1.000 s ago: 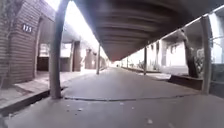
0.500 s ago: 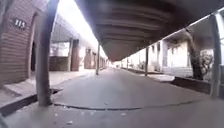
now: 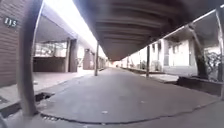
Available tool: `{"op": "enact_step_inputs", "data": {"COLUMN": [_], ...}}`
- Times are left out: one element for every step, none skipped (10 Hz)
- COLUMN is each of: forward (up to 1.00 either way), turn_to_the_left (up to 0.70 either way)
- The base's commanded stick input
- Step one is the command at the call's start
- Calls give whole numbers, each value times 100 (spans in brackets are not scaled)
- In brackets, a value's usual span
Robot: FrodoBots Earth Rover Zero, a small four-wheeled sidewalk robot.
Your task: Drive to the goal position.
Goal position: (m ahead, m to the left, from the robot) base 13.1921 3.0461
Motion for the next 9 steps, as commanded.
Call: {"op": "enact_step_inputs", "data": {"forward": [70,70,70,70,70,70,70,70,70], "turn_to_the_left": [0,0,0,0,0,0,0,0,0]}}
